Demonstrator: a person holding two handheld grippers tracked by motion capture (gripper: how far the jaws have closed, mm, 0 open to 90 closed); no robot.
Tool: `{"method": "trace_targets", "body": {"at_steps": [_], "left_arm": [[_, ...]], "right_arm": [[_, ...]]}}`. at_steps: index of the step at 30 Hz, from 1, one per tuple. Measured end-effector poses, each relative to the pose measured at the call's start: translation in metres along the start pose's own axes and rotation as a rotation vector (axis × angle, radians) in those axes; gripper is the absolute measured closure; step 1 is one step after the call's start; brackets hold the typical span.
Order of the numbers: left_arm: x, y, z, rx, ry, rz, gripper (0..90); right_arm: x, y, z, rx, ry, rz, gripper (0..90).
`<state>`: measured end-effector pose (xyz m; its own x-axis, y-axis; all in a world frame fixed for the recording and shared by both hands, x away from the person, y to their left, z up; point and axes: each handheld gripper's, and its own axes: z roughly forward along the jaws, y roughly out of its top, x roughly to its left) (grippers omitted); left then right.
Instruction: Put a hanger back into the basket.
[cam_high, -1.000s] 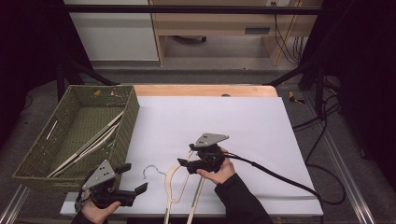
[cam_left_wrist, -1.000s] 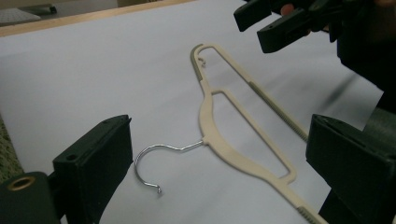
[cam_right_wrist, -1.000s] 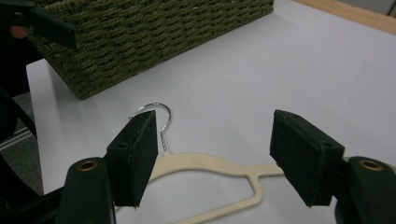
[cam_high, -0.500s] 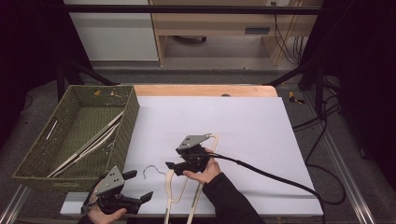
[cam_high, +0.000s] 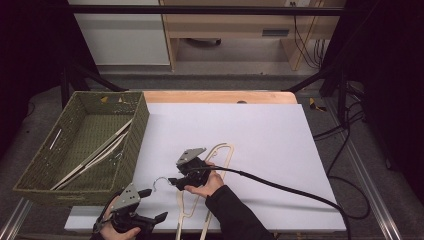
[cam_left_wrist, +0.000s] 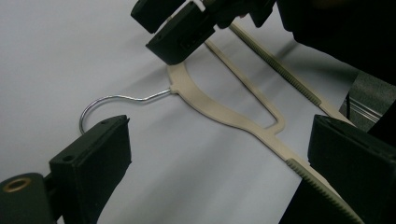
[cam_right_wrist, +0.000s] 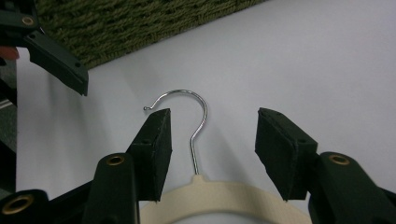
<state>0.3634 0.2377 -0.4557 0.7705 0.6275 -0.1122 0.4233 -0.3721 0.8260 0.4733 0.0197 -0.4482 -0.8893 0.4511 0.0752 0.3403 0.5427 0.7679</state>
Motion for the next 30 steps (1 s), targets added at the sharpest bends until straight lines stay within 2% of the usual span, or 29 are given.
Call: {"method": "trace_targets", "body": {"at_steps": [4,12,17,23,30], "left_arm": [[0.002,0.000,-0.002,-0.015,0.000,-0.011,5.9],[0.002,0.000,-0.003,-0.012,-0.009,-0.011,5.9],[0.002,0.000,-0.002,-0.009,-0.015,-0.011,5.9],[0.002,0.000,-0.002,-0.008,-0.014,-0.012,5.9],[0.002,0.000,-0.002,-0.008,-0.014,-0.013,5.9]], "right_arm": [[0.002,0.000,0.011,0.021,0.004,0.000,48.1],[0.005,-0.003,0.027,0.091,0.016,-0.047,57.5],[0.007,-0.004,0.031,0.117,0.026,-0.041,63.0],[0.007,-0.006,0.035,0.131,0.012,-0.078,74.3],[0.009,-0.007,0.033,0.149,0.034,-0.112,85.2]]}}
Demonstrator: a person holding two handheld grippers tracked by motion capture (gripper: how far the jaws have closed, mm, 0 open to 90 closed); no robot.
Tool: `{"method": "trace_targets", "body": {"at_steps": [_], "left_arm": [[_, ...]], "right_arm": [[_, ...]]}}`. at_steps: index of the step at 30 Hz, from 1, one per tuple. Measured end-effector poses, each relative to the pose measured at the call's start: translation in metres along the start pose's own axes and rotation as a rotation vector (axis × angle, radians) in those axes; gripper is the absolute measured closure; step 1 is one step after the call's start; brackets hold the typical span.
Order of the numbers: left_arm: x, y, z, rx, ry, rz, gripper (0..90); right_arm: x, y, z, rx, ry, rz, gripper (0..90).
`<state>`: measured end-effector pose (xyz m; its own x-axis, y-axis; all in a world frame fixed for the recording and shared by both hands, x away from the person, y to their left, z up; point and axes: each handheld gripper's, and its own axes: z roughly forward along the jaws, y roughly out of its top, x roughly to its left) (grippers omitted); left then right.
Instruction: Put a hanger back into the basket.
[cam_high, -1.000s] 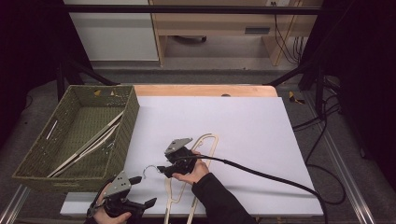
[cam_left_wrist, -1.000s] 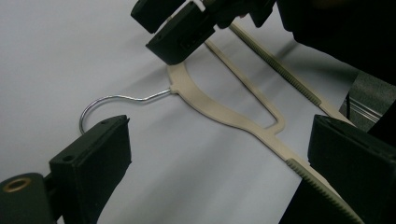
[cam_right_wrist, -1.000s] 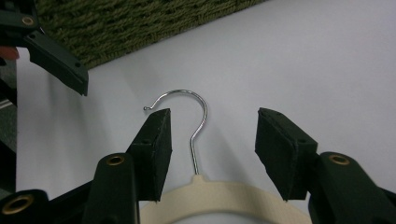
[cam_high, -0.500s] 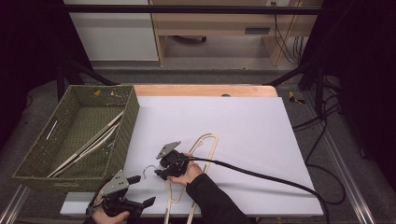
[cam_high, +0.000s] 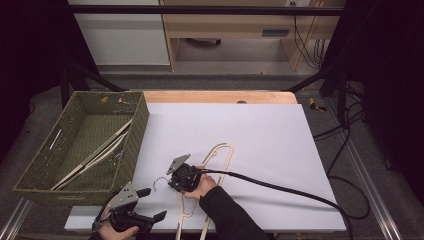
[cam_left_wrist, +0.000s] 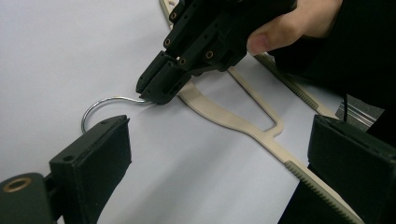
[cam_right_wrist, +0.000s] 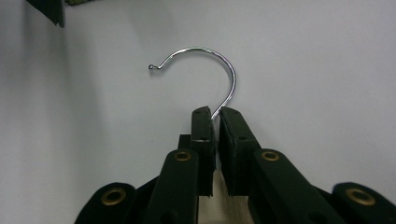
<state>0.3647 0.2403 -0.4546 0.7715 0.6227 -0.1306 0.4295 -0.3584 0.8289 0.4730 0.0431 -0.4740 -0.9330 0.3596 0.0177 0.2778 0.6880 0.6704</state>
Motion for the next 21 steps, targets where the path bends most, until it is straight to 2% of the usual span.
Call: {"method": "trace_targets", "body": {"at_steps": [7,8,9,14,21], "left_arm": [[0.000,0.000,0.002,0.007,0.001,-0.004,5.9],[0.000,0.000,0.002,0.007,0.001,-0.004,5.9],[0.000,0.000,0.002,0.007,0.000,-0.006,5.9],[-0.001,0.001,0.003,0.020,-0.004,-0.016,6.4],[-0.005,0.005,0.011,0.034,-0.012,-0.039,8.9]], "right_arm": [[-0.002,0.000,0.000,0.002,0.023,0.000,88.7],[-0.003,0.000,0.000,0.012,0.022,-0.010,88.8],[-0.002,0.001,0.000,0.004,0.016,0.013,88.9],[-0.001,0.001,-0.001,-0.010,0.015,0.007,89.0],[-0.001,0.006,-0.017,-0.036,0.011,-0.025,89.0]]}}
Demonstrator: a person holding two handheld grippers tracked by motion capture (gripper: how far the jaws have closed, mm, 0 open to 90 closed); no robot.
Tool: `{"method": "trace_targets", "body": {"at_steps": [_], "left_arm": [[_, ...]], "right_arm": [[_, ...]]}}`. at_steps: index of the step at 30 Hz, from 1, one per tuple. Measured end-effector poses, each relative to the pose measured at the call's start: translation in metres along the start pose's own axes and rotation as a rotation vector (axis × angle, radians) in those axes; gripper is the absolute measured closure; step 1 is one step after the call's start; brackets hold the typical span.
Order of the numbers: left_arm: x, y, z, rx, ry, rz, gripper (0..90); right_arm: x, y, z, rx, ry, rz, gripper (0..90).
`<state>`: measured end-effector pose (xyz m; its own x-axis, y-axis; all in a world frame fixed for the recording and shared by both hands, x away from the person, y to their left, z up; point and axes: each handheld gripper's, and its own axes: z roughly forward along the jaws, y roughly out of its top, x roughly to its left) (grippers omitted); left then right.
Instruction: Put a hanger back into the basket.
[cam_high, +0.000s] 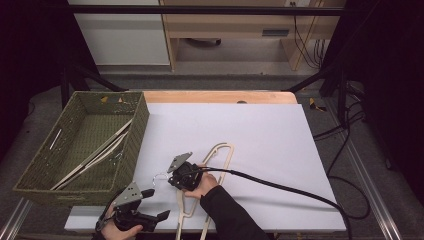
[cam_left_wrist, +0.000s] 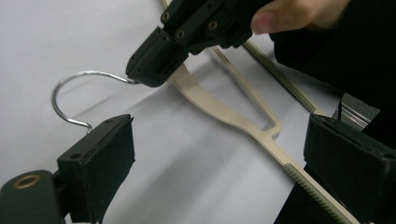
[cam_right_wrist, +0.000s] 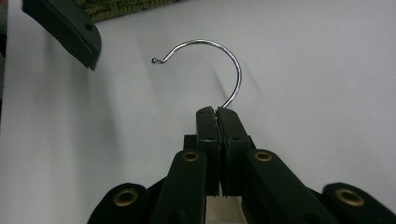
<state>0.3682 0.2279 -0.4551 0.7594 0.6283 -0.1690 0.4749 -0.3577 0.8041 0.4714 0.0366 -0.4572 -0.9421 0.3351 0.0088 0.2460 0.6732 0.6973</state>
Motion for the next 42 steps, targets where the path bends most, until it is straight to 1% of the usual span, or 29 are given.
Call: {"method": "trace_targets", "body": {"at_steps": [3,4,6,8,9,10,11,12,13,14,15,18,19,20,22,25,26,28,29,30,32,33,35,36,39,40,41,42], "left_arm": [[-0.004,0.003,0.006,0.009,-0.002,-0.002,11.8],[-0.005,0.004,0.008,0.014,-0.002,-0.006,11.8],[-0.007,0.006,0.014,0.022,-0.011,-0.018,13.6],[-0.008,0.008,0.021,0.048,-0.011,-0.028,15.7],[-0.008,0.009,0.025,0.059,-0.009,-0.031,17.4],[-0.008,0.010,0.028,0.067,-0.009,-0.043,19.6],[-0.008,0.011,0.031,0.072,-0.006,-0.049,22.0],[-0.007,0.012,0.033,0.079,-0.006,-0.051,24.0],[-0.007,0.012,0.035,0.083,-0.007,-0.059,25.6],[-0.006,0.013,0.037,0.082,-0.005,-0.067,30.0],[-0.005,0.014,0.039,0.086,-0.009,-0.073,30.0],[-0.002,0.017,0.043,0.081,-0.033,-0.105,35.9],[-0.001,0.018,0.043,0.081,-0.041,-0.111,41.0],[-0.001,0.019,0.044,0.074,-0.043,-0.111,41.0],[0.000,0.021,0.045,0.067,-0.053,-0.124,46.7],[0.002,0.024,0.048,0.068,-0.068,-0.143,52.1],[0.002,0.024,0.049,0.069,-0.071,-0.149,53.5],[0.001,0.026,0.051,0.073,-0.081,-0.160,57.3],[0.001,0.027,0.052,0.074,-0.083,-0.165,59.0],[0.001,0.028,0.053,0.077,-0.085,-0.171,60.6],[0.000,0.030,0.055,0.080,-0.085,-0.180,62.4],[0.000,0.030,0.055,0.081,-0.086,-0.187,63.7],[-0.001,0.031,0.055,0.078,-0.087,-0.198,64.3],[-0.001,0.032,0.055,0.073,-0.083,-0.201,65.0],[-0.004,0.034,0.055,0.072,-0.067,-0.202,65.9],[-0.005,0.035,0.055,0.076,-0.060,-0.202,66.1],[-0.006,0.036,0.055,0.080,-0.053,-0.202,66.2],[-0.006,0.037,0.055,0.079,-0.050,-0.208,66.4]], "right_arm": [[0.003,0.003,-0.007,-0.026,-0.007,0.012,89.0],[0.003,0.003,-0.007,-0.026,-0.007,0.012,89.0],[0.003,0.004,-0.011,-0.030,0.001,-0.004,89.0],[0.004,0.005,-0.012,-0.041,-0.005,0.004,89.0],[0.004,0.005,-0.014,-0.041,0.000,-0.004,89.0],[0.004,0.006,-0.015,-0.041,-0.001,-0.006,89.0],[0.005,0.006,-0.016,-0.047,-0.005,0.004,89.0],[0.004,0.006,-0.018,-0.047,-0.001,-0.006,89.0],[0.004,0.007,-0.020,-0.051,-0.002,0.003,89.0],[0.004,0.007,-0.022,-0.065,0.002,-0.006,89.0],[0.004,0.007,-0.022,-0.065,0.002,-0.006,89.0],[0.004,0.008,-0.026,-0.070,-0.002,0.002,89.1],[0.005,0.008,-0.028,-0.074,-0.004,-0.001,89.0],[0.005,0.008,-0.028,-0.074,-0.004,-0.001,89.0],[0.004,0.008,-0.029,-0.082,0.001,-0.005,89.0],[0.005,0.009,-0.032,-0.089,-0.005,0.001,89.0],[0.004,0.009,-0.032,-0.096,-0.003,-0.012,89.0],[0.004,0.009,-0.035,-0.095,0.000,-0.020,89.0],[0.005,0.009,-0.036,-0.095,-0.005,-0.009,89.0],[0.005,0.009,-0.037,-0.096,-0.002,-0.013,89.0],[0.005,0.009,-0.039,-0.103,-0.003,-0.011,88.9],[0.005,0.008,-0.041,-0.107,-0.007,-0.002,88.9],[0.004,0.008,-0.042,-0.113,-0.006,-0.007,88.9],[0.004,0.007,-0.043,-0.117,-0.008,0.001,88.8],[0.002,0.005,-0.046,-0.136,-0.006,0.002,88.2],[0.002,0.004,-0.048,-0.140,-0.004,-0.007,87.5],[0.002,0.004,-0.050,-0.144,-0.009,0.004,84.5],[0.002,0.003,-0.052,-0.151,-0.010,0.003,81.6]]}}
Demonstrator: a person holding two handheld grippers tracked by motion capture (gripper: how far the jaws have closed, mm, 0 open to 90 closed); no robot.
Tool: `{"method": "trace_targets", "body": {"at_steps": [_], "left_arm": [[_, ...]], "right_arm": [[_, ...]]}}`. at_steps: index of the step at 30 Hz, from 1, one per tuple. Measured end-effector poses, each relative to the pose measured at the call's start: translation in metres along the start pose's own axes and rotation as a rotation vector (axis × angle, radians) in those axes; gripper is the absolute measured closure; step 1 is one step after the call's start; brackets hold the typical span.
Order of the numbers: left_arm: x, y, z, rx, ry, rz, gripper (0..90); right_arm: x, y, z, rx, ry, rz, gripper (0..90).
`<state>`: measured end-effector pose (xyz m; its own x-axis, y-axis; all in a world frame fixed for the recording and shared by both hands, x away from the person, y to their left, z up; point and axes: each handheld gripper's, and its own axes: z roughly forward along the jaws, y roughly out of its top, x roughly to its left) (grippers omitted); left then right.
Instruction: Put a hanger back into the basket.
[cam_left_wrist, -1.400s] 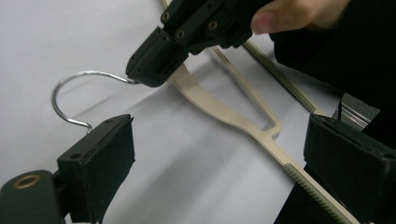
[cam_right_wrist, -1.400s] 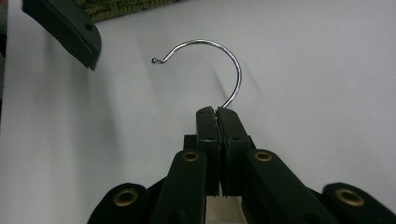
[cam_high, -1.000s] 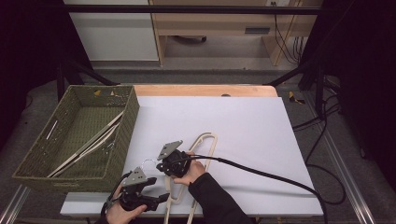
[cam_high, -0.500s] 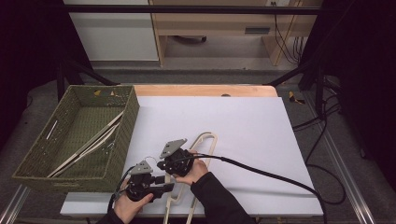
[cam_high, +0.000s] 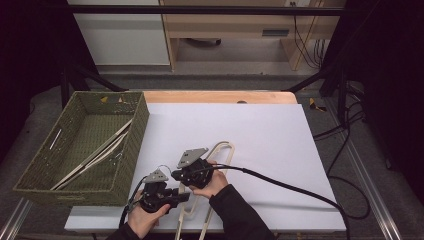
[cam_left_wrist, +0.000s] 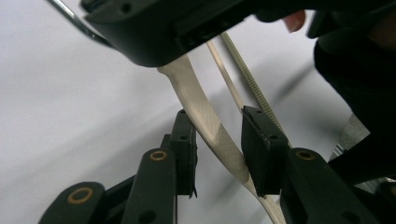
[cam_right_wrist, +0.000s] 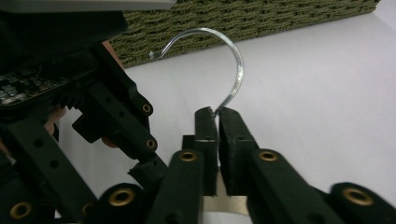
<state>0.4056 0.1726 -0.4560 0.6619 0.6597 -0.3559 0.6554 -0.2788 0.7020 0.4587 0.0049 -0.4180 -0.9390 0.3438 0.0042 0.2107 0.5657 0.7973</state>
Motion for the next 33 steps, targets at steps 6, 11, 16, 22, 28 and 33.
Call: {"method": "trace_targets", "body": {"at_steps": [6,11,16,22,28,33], "left_arm": [[-0.004,0.005,-0.002,-0.002,0.022,0.000,68.1],[-0.009,0.012,-0.005,-0.012,0.038,0.003,70.8],[-0.014,0.022,-0.009,-0.021,0.046,0.019,74.3],[-0.020,0.032,-0.013,-0.027,0.058,0.037,78.4],[-0.026,0.041,-0.016,-0.022,0.070,0.057,81.5],[-0.029,0.045,-0.019,-0.020,0.061,0.078,85.1]], "right_arm": [[-0.007,-0.009,-0.027,-0.071,-0.022,0.024,65.9],[-0.019,-0.025,-0.058,-0.140,-0.061,0.092,50.0],[-0.029,-0.041,-0.090,-0.232,-0.138,0.154,31.4],[-0.036,-0.064,-0.127,-0.305,-0.211,0.228,19.6],[-0.040,-0.090,-0.147,-0.307,-0.263,0.273,16.5],[-0.043,-0.104,-0.157,-0.299,-0.293,0.309,15.0]]}}
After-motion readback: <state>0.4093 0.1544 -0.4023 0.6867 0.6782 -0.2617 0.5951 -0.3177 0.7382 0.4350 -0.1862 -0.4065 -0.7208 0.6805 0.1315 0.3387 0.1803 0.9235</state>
